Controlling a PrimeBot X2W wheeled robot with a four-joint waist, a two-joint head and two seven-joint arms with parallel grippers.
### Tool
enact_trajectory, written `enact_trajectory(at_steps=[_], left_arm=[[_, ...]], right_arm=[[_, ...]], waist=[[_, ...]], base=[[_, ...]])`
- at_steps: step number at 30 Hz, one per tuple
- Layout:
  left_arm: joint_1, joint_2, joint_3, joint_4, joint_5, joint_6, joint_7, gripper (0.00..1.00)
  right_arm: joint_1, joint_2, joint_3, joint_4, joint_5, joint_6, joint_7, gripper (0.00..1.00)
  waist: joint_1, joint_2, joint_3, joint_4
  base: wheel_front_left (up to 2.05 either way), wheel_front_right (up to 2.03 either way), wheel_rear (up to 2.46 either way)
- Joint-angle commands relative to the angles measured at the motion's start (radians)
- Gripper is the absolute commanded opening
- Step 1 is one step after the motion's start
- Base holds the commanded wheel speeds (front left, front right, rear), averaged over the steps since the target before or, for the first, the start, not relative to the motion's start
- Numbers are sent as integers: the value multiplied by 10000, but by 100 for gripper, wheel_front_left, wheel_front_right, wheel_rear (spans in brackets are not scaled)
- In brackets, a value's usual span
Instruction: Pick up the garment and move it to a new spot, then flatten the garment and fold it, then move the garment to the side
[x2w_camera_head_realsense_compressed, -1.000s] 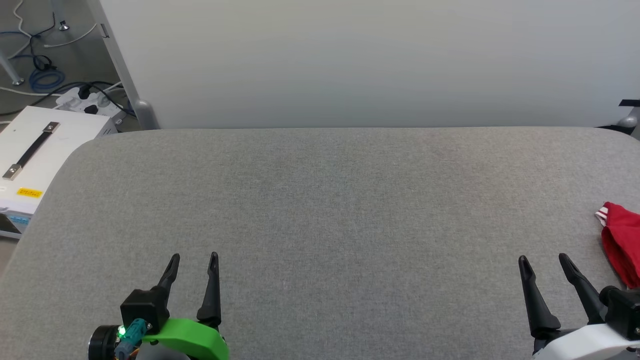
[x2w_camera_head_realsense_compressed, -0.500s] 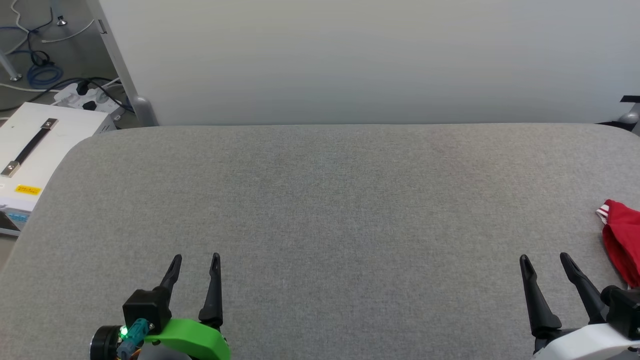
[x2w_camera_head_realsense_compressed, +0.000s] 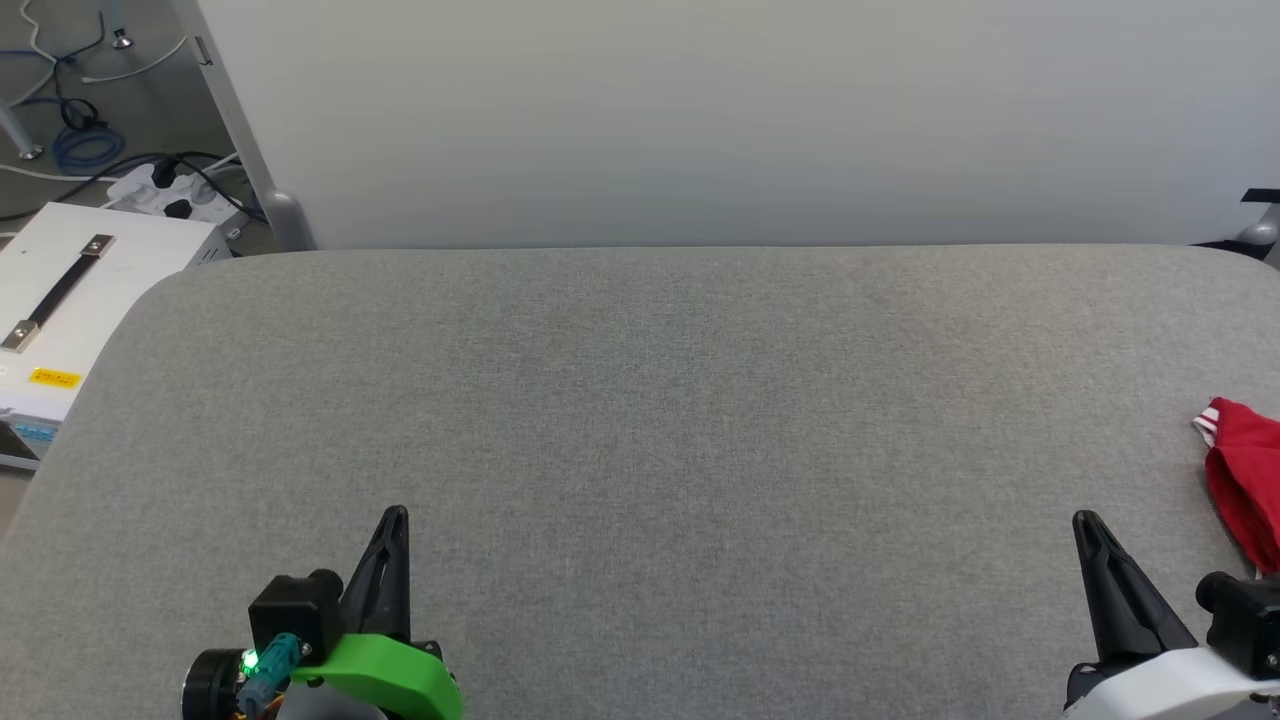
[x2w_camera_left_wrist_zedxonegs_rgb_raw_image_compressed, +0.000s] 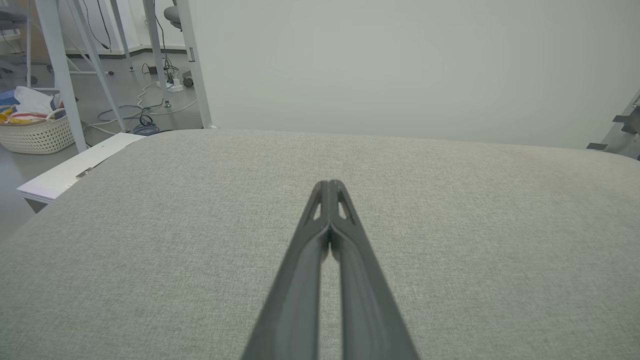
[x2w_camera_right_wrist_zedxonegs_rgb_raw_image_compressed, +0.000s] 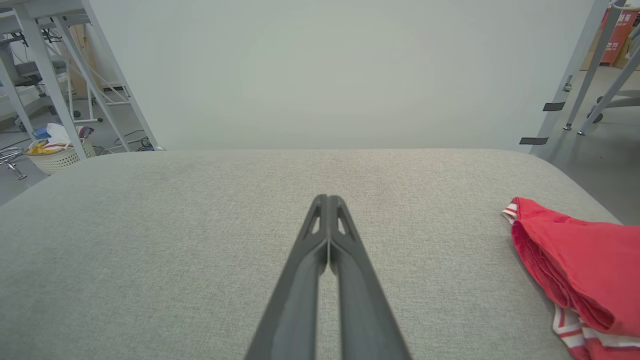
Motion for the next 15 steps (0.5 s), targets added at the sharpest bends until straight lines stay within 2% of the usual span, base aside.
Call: enact_trajectory(at_steps=[1, 15], left_arm=[[-15, -70, 96, -60, 163, -48, 46, 0], [-38, -269, 339, -233, 550, -137, 306, 0]], right_arm=[[-150, 26, 30, 94, -117, -7, -47, 0], [-397, 67, 86, 392, -353, -17, -120, 0]], waist=[[0, 0, 4, -1], [0, 0, 40, -19]], base=[[0, 0, 0], [0, 0, 0]])
